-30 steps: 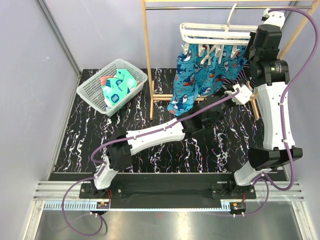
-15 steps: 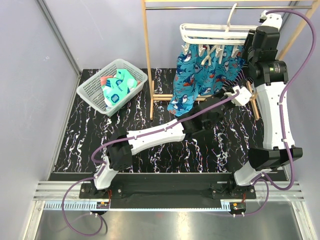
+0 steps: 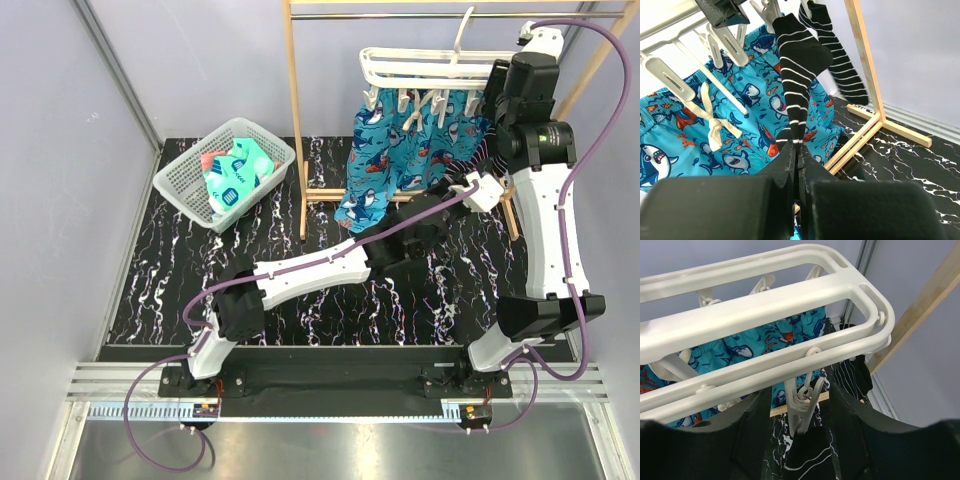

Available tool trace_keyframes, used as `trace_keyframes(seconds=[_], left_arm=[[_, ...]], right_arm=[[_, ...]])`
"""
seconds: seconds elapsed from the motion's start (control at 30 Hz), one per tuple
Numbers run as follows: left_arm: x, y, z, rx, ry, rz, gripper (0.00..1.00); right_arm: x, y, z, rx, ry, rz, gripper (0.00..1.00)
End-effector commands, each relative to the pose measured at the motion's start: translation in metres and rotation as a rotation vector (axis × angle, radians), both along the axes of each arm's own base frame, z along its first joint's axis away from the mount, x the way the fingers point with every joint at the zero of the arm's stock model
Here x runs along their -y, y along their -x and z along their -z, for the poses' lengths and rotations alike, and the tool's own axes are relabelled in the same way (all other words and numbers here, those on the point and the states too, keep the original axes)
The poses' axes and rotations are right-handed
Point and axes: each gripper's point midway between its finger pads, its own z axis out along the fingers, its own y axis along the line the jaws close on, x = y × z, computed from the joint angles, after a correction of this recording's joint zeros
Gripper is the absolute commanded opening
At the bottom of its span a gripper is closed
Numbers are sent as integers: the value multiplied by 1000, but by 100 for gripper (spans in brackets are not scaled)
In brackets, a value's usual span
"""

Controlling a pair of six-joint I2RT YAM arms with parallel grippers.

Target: Remove the socks clipped to the hanger

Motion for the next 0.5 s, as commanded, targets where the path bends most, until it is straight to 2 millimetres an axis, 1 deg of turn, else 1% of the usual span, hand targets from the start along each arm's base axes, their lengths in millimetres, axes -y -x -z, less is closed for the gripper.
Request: trace_keyframes(seconds=[0.0, 0.1, 0.17, 0.33, 0.4, 0.47], left_arm=[[-14, 8, -48, 42, 121, -9, 0], [-14, 9, -49, 44, 121, -8, 0], [-14, 9, -48, 43, 122, -7, 0], [-13, 10, -49, 44, 124, -6, 0], [-13, 10, -50, 45, 128, -4, 0], [-14, 10, -50, 45, 128, -6, 0]], right_arm=[[-2, 0, -32, 92, 7, -2, 55], [-1, -1, -32, 99, 6, 6, 50], [-2, -3, -33, 105, 5, 3, 49], [-2, -5, -31, 89, 0, 4, 55], [-2, -7, -27, 85, -4, 7, 55], [-1, -7, -26, 89, -6, 17, 53]])
